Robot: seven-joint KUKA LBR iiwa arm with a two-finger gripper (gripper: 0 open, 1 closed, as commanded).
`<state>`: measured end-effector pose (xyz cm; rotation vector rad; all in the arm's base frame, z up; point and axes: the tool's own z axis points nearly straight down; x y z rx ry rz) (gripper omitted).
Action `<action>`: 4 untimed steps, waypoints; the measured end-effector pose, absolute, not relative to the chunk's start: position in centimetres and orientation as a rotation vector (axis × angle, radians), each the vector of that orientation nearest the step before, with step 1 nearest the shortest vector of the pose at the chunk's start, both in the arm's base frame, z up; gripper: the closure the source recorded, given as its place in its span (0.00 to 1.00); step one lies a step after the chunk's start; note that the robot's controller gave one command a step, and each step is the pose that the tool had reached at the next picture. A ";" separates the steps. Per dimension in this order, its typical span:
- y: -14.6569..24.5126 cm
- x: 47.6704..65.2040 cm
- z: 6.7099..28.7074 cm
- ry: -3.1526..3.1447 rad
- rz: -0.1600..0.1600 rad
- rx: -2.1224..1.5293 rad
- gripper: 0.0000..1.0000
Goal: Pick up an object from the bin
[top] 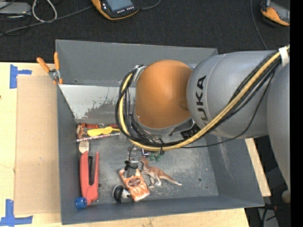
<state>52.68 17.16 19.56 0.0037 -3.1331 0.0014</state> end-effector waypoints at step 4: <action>9.7 52.7 7.1 -3.135 -0.004 0.194 1.00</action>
Offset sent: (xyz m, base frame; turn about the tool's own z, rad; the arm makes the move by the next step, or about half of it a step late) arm 0.0424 -0.0295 -0.1100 -0.0617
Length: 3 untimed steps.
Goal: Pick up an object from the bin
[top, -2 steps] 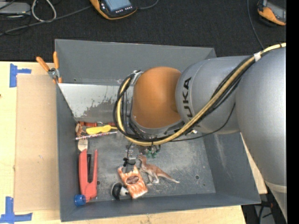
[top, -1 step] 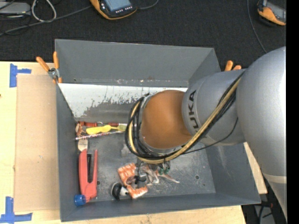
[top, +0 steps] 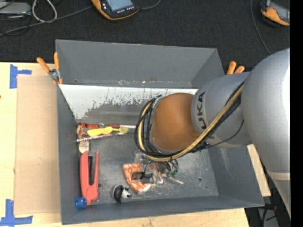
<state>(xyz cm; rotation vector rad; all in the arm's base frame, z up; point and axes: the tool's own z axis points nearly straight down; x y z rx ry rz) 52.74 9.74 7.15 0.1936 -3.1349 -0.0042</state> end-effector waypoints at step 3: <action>9.3 51.5 20.4 -3.128 -0.004 0.167 1.00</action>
Offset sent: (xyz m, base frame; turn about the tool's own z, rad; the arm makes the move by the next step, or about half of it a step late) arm -0.0057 -0.0109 0.1784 -0.0737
